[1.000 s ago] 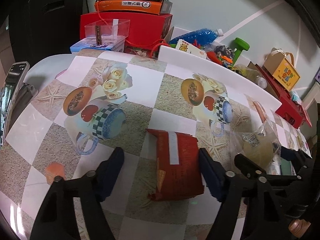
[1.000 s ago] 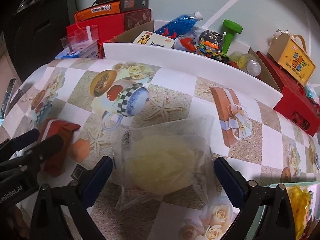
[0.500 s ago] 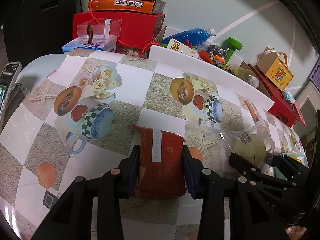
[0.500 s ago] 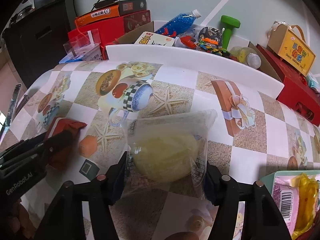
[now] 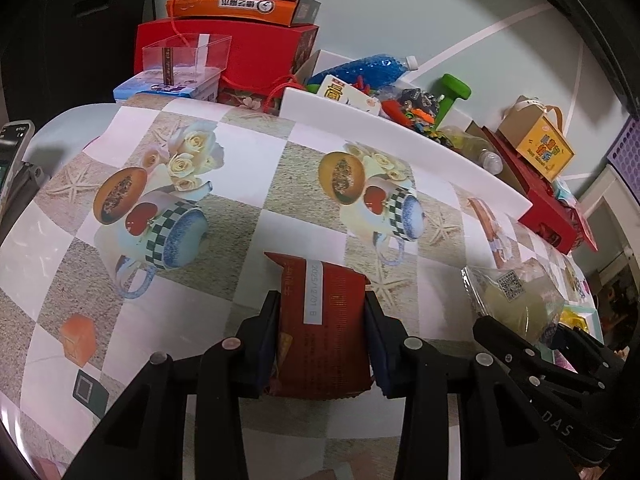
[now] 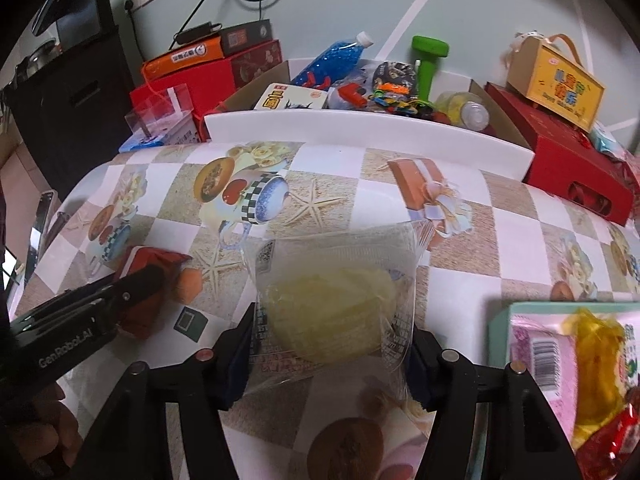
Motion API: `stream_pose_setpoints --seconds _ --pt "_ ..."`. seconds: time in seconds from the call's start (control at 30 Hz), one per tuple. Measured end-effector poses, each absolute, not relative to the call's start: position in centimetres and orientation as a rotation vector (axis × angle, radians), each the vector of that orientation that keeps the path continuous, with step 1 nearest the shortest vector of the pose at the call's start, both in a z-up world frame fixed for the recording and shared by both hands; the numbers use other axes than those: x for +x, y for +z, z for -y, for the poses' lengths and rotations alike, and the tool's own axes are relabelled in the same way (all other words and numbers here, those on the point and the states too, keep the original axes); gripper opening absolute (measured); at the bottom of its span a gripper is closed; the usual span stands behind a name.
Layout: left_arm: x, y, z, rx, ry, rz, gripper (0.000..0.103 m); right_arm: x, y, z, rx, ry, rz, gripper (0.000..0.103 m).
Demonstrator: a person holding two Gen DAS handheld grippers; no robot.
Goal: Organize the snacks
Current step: 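Lift the red box and bun bag and carry them over the tray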
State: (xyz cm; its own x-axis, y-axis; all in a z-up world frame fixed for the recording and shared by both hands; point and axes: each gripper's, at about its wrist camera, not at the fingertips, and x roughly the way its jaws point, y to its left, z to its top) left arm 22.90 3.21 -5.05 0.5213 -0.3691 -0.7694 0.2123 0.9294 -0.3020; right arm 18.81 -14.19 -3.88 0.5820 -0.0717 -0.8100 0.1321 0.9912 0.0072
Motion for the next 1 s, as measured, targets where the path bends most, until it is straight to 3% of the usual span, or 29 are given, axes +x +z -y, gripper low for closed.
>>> stream_pose_setpoints --seconds 1.0 --pt "16.0 2.9 4.9 -0.071 -0.607 -0.852 0.041 8.5 2.0 20.5 0.227 -0.276 -0.863 0.066"
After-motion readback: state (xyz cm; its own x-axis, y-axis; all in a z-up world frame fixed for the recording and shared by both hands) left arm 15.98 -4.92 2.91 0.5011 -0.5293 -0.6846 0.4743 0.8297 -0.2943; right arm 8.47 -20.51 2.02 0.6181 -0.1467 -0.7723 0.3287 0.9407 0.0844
